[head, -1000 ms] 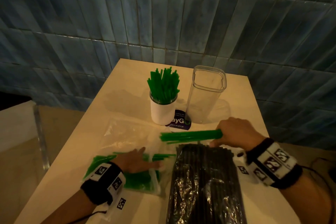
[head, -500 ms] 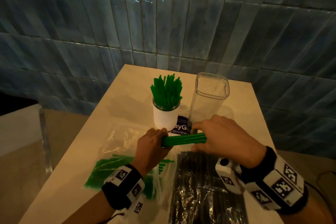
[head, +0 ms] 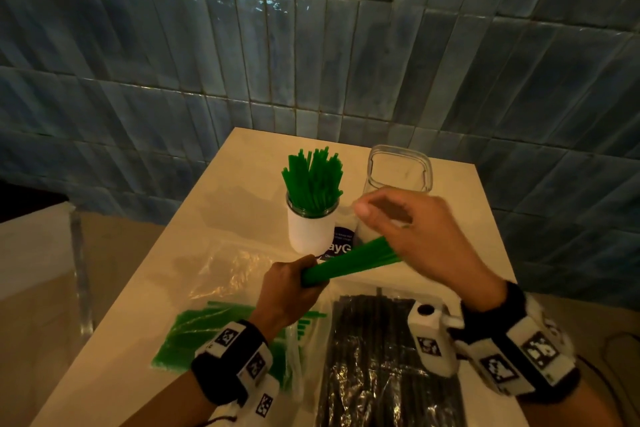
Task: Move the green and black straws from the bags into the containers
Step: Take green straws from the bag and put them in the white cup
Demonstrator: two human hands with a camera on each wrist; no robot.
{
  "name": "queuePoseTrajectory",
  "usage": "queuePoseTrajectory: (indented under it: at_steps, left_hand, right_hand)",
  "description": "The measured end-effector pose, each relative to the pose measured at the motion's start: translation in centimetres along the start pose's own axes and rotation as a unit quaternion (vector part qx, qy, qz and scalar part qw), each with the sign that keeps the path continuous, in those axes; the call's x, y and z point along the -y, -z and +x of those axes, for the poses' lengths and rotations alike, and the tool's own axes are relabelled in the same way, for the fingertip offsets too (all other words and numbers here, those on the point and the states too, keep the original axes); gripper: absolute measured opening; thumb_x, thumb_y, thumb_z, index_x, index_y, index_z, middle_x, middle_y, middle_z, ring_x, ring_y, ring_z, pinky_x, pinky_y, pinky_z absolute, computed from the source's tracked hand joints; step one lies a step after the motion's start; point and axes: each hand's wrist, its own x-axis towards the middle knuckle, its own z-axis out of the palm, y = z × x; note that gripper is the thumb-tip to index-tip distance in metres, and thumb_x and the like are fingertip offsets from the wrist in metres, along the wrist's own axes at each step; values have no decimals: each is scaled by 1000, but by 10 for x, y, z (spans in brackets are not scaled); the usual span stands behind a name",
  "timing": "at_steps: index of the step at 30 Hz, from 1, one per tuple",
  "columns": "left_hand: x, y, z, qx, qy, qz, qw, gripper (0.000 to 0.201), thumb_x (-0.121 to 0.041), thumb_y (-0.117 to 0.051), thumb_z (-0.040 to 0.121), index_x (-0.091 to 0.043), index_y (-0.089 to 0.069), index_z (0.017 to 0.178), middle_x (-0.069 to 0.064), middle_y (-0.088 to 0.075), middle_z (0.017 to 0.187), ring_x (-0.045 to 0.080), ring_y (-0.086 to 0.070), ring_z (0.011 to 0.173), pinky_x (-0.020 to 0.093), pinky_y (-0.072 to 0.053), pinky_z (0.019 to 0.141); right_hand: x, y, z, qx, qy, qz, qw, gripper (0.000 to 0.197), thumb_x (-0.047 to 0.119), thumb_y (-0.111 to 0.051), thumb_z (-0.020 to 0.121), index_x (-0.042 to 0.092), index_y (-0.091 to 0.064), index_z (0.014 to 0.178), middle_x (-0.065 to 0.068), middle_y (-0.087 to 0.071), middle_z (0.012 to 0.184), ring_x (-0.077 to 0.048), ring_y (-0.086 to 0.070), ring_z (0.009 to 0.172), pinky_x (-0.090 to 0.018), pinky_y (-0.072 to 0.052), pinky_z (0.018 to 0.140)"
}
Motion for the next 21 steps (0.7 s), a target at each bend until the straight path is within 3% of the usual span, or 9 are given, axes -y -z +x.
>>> queuePoseTrajectory:
  at_steps: [3, 5, 7, 10, 11, 13, 16, 19, 21]
  left_hand:
    - [-15, -5, 6, -25, -27, -52, 998, 8, -25, -67, 75, -20, -64, 69, -6, -54, 50, 9, -48, 48, 4, -26, 49]
    - [-18, -6, 11, -44, -13, -93, 995, 19, -21, -67, 78, -30, -57, 64, -14, -47, 47, 3, -49, 48, 5, -27, 48]
    - [-22, -7, 14, -31, -3, -119, 992, 31, -13, -70, 79, -34, -55, 62, -17, -46, 46, -4, -48, 48, 5, -30, 50]
    - [-39, -10, 13, 15, -26, -159, 987, 23, -23, -68, 72, -31, -52, 57, -14, -54, 50, -2, -49, 50, 8, -33, 52]
    - [-43, -11, 13, 19, -22, -171, 985, 13, -31, -64, 68, -28, -55, 59, -12, -58, 54, 2, -52, 52, 13, -36, 51]
    - [-39, -17, 17, 2, 5, -153, 988, 19, -41, -63, 67, -23, -58, 67, -6, -60, 62, 9, -54, 58, 22, -40, 54]
    - [-31, -14, 31, 1, 107, -133, 985, 16, -30, -72, 77, -25, -59, 70, -4, -61, 65, 9, -55, 59, 17, -44, 58]
    - [-29, -5, 46, 35, 160, -216, 963, 19, -19, -73, 78, -4, -70, 89, 14, -70, 80, 15, -64, 61, 31, -57, 68]
    - [-27, 0, 53, 52, 156, -243, 956, 26, -22, -75, 76, -2, -70, 92, 12, -71, 78, 19, -68, 64, 40, -58, 73]
  right_hand:
    - [-2, -22, -4, -24, 41, 101, 994, 34, 58, -51, 76, 30, -69, 80, 14, -70, 77, 7, -64, 79, -6, -47, 73]
    - [-6, -22, -4, -101, 85, 194, 972, 37, 58, -57, 77, 23, -67, 80, 6, -71, 78, -6, -68, 76, -18, -53, 72]
    - [-7, -26, -6, -142, 118, 262, 947, 39, 59, -59, 77, 19, -59, 75, 5, -68, 69, -12, -66, 66, -22, -54, 65]
    - [-3, -45, -10, -181, 158, 283, 929, 47, 55, -60, 82, 15, -52, 59, 5, -48, 47, -11, -46, 41, -26, -42, 43]
    - [0, -49, -10, -193, 172, 298, 919, 51, 54, -59, 84, 13, -48, 55, 3, -42, 44, -10, -40, 38, -25, -37, 40]
    - [7, -46, -6, -219, 210, 330, 894, 53, 52, -54, 88, 14, -45, 53, 7, -38, 43, -4, -36, 37, -18, -33, 39]
    - [18, -36, 5, -270, 251, 351, 861, 46, 48, -52, 89, 15, -44, 59, 15, -40, 45, 1, -38, 37, -14, -35, 39]
    - [16, -40, 16, -332, 279, 309, 846, 17, 41, -61, 87, 27, -52, 84, 11, -53, 61, -6, -53, 46, -25, -49, 47]
    - [11, -46, 23, -350, 305, 284, 839, 18, 33, -61, 89, 39, -51, 102, 9, -57, 69, -12, -58, 51, -29, -52, 51]
